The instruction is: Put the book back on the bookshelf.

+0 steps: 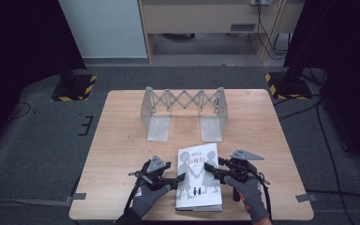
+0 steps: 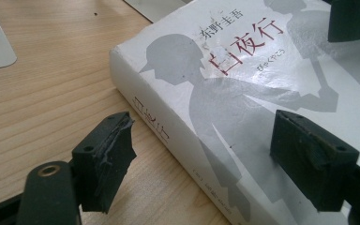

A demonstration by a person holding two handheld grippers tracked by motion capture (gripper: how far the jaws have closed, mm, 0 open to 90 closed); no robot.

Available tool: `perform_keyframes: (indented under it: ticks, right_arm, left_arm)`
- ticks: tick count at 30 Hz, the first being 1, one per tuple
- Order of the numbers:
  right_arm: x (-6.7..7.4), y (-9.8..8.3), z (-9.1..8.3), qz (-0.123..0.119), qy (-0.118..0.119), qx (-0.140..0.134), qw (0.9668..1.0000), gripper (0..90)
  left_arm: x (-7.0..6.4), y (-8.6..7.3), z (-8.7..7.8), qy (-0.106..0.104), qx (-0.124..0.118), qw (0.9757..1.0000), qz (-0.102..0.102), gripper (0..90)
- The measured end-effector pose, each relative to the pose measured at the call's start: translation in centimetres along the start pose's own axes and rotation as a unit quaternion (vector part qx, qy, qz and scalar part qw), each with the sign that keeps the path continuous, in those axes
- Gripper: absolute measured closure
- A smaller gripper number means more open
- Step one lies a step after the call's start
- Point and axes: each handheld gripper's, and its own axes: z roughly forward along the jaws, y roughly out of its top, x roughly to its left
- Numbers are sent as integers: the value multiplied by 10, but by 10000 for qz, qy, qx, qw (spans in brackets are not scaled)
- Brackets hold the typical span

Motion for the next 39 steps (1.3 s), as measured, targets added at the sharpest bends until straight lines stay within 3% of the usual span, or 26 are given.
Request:
perform_keyframes:
  ticks: [6,9,15,20,29,39]
  right_arm:
    - [-2,2,0,166,71,39,9998,381]
    - [-1,0,2,184,-29,31,9998,365]
    - [0,-7,9,142,-171,97,9997,360]
    - [0,-12,17,81,-191,329,9992,340]
    - [-1,-10,15,213,49,115,9997,358]
    - [0,-14,25,289,149,196,9993,334]
  left_arm:
    - [0,0,0,10,-14,10000,28,208]
    - [-1,0,1,24,1,10000,35,208]
    - [-1,-1,1,24,-6,10000,27,208]
    - [-1,-2,2,27,-14,10000,3,208]
    - [0,-2,2,-19,-33,10000,-34,206]
    - [0,-3,2,-32,-37,10000,-69,205]
